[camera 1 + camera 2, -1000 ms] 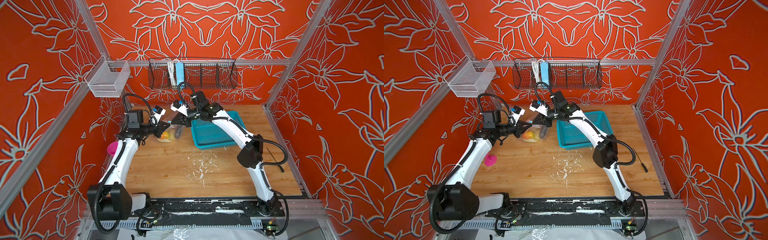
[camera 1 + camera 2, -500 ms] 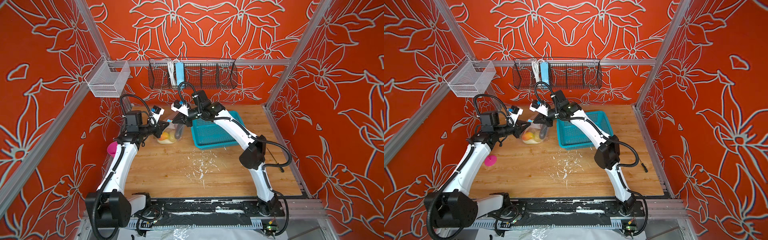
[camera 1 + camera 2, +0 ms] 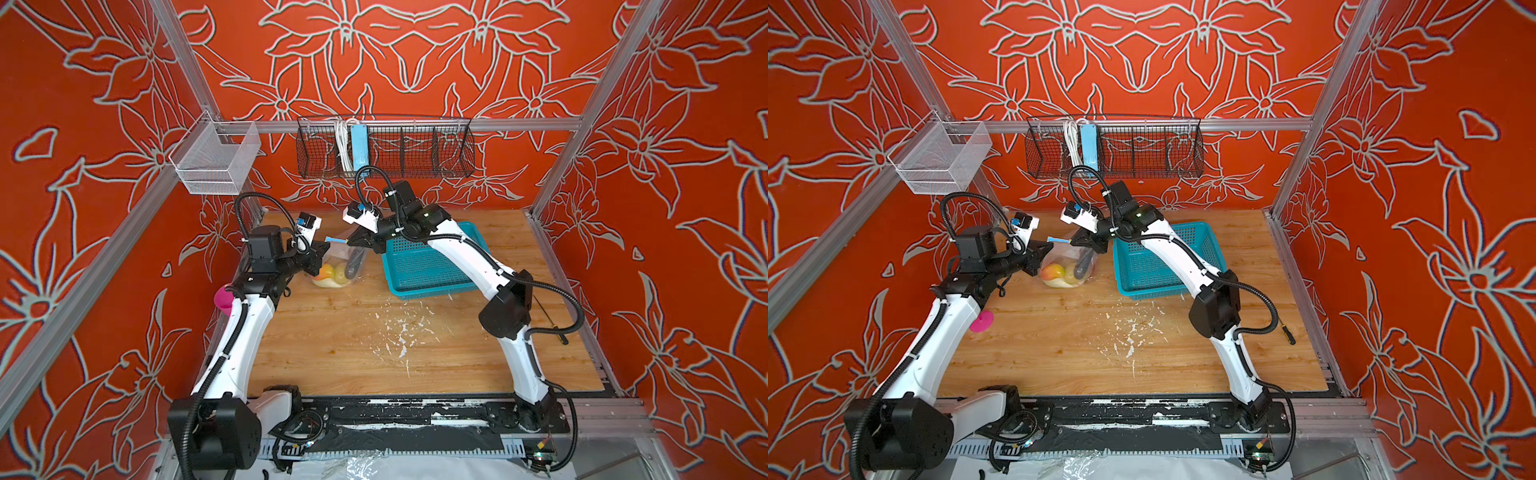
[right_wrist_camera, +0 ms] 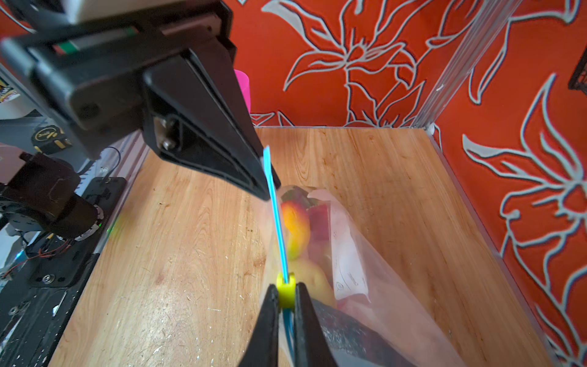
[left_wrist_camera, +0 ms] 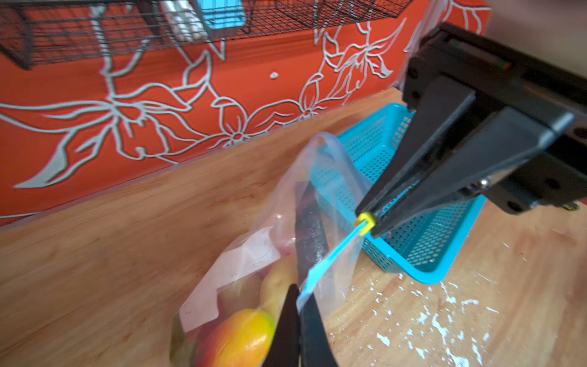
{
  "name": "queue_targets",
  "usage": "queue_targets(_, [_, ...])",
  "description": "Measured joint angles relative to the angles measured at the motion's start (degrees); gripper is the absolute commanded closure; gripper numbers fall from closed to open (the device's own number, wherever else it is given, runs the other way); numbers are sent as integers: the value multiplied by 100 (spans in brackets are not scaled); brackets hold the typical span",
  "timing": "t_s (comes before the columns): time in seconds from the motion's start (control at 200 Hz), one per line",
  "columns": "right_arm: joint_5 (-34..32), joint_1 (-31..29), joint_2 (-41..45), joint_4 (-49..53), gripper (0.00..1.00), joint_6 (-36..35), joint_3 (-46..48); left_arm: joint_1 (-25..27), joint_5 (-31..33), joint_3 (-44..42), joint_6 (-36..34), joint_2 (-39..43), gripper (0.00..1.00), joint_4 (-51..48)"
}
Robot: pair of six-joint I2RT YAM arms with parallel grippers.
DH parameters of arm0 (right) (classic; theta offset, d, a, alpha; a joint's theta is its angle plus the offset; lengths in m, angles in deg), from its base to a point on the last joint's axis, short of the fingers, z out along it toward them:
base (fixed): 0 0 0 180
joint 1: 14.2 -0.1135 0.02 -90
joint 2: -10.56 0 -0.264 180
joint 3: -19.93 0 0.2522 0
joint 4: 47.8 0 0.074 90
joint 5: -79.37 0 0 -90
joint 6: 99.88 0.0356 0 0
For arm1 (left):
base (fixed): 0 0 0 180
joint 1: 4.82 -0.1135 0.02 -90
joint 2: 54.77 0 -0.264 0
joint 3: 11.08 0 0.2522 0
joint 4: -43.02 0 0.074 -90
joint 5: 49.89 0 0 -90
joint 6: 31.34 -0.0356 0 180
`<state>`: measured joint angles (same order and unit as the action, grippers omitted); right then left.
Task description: Place the food in the zip-top bag and seal the zipper
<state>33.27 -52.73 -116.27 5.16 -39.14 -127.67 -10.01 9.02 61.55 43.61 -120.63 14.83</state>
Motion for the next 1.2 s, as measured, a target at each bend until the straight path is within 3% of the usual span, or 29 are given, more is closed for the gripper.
queue_targets(0.39, [-415, 76, 160, -96, 100, 164, 293, -144, 702, 0, 455, 33, 100, 127])
queue_targets(0.626, [-640, 168, 282, -131, 100, 280, 450, -459, 800, 0, 704, 129, 100, 175])
queue_targets(1.201, [-1078, 562, 704, -155, 100, 468, 1001, -586, 1019, 0, 748, 190, 100, 214])
